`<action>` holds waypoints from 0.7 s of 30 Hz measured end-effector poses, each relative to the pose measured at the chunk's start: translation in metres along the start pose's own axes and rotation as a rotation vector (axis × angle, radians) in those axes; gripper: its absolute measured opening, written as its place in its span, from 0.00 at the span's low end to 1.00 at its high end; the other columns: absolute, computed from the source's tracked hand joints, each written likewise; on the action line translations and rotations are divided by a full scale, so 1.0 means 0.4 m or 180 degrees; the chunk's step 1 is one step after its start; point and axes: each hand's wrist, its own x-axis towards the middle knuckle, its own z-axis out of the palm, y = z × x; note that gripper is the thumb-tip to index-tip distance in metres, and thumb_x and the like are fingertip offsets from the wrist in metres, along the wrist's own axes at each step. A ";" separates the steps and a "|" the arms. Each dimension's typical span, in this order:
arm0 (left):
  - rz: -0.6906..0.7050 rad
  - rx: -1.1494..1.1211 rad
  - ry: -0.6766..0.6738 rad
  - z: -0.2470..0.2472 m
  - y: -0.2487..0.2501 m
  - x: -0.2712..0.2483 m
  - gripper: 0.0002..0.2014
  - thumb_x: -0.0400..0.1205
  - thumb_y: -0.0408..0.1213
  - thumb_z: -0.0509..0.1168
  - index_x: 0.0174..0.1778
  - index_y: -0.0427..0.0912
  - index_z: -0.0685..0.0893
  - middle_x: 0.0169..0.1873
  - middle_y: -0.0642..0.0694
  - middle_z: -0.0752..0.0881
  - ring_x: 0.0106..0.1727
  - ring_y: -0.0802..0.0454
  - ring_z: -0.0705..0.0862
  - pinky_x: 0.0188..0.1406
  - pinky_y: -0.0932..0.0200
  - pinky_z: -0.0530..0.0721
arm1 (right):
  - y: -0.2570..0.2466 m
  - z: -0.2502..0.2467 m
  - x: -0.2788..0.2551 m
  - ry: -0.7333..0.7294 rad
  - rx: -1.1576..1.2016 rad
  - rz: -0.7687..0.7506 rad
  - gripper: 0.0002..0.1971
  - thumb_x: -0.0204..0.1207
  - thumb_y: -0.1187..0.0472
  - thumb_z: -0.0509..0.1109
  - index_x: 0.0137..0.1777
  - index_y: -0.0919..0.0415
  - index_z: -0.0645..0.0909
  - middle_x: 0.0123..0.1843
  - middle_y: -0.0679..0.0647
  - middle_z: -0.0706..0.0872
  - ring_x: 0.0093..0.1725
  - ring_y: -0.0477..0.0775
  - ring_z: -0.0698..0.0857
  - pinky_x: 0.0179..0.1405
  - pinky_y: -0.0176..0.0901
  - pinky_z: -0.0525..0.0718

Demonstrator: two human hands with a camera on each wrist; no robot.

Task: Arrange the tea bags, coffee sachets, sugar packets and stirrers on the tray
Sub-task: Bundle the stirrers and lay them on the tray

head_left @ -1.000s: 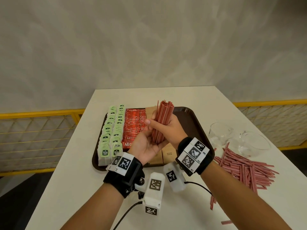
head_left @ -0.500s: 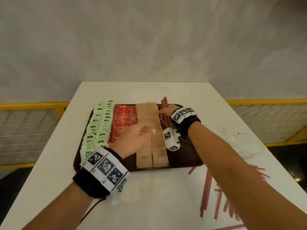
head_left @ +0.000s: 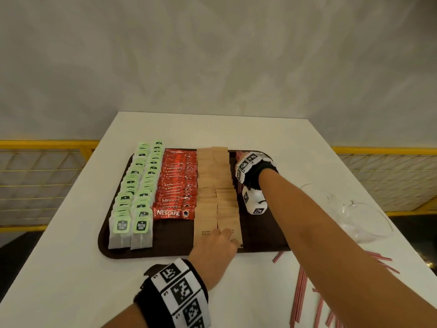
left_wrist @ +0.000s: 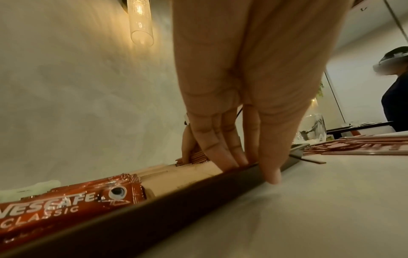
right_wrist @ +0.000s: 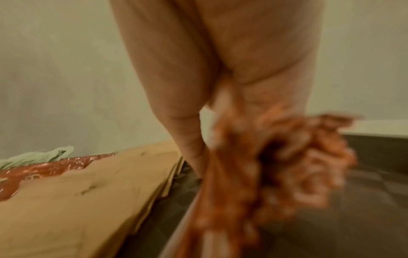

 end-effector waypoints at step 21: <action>-0.0149 -0.0448 0.0428 0.018 -0.013 0.012 0.17 0.84 0.28 0.54 0.68 0.41 0.77 0.61 0.43 0.75 0.60 0.46 0.76 0.49 0.58 0.75 | 0.037 0.006 -0.065 0.0233 0.0136 -0.0130 0.14 0.80 0.60 0.64 0.62 0.65 0.81 0.65 0.62 0.80 0.63 0.67 0.80 0.62 0.60 0.81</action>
